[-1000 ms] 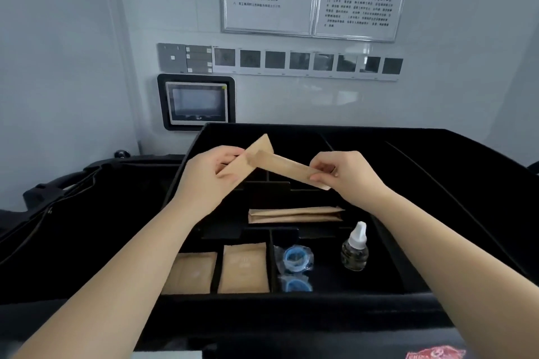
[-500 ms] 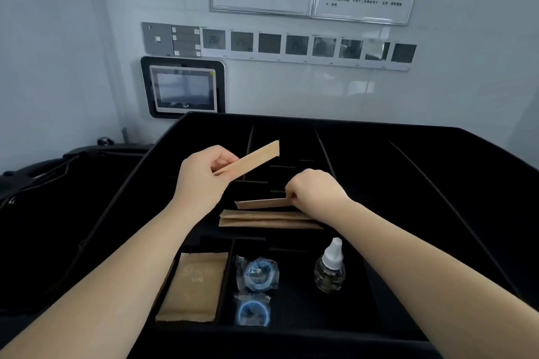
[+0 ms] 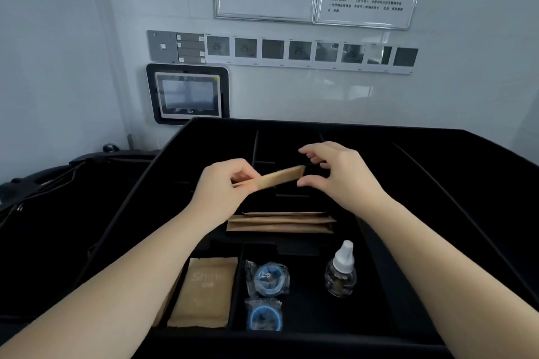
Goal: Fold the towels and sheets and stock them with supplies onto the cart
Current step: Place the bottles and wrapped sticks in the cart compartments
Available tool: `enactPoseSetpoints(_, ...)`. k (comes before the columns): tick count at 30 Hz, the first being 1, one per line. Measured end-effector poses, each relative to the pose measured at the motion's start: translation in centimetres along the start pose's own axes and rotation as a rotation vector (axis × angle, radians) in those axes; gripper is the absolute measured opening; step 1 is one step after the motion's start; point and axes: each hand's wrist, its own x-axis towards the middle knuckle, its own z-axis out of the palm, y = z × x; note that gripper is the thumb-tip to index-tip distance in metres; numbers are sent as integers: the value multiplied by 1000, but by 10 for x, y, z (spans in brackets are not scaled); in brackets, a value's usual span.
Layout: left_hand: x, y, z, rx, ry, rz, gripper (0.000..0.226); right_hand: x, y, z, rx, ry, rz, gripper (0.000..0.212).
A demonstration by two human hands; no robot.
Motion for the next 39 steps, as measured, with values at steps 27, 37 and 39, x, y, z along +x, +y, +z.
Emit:
enactPoseSetpoints(27,9,-25,49,637,-401,159,30,1,10,42,-673,-611,91,23)
enactPoseSetpoints(37,8,-33,30,559,-697,132,36,-4,8,35,-609,-703,-7,32)
enactPoseSetpoints(39,8,-32,30,578,-713,146,37,-3,8,35,-621,-709,-10,32)
